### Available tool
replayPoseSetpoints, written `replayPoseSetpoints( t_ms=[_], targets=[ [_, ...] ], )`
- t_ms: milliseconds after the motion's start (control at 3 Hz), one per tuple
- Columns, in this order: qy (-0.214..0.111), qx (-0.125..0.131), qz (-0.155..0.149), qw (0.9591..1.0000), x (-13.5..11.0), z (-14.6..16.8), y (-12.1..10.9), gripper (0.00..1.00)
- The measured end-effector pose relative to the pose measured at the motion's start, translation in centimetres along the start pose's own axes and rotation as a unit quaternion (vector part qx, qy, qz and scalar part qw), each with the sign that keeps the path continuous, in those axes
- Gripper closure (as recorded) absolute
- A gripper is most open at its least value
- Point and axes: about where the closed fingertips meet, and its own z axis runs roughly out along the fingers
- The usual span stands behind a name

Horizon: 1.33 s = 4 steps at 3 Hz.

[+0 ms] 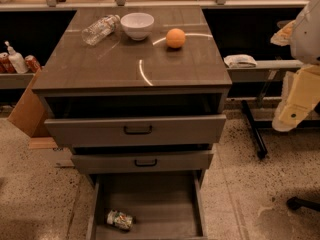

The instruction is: Pick 7up can from bottom drawer and place on counter

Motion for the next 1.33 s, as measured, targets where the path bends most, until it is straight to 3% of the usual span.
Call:
replayPoseSetpoints(
  t_ms=[667, 1000, 1333],
  targets=[
    [-0.015, -0.002, 0.0, 0.9999, -0.1, 0.1, -0.3, 0.0],
    [-0.067, -0.034, -0.008, 0.9971, -0.6, 4.7, 0.9, 0.0],
    [-0.167, -0.081, -0.012, 0.9825, -2.6, 12.8, 3.9, 0.0]
  ],
)
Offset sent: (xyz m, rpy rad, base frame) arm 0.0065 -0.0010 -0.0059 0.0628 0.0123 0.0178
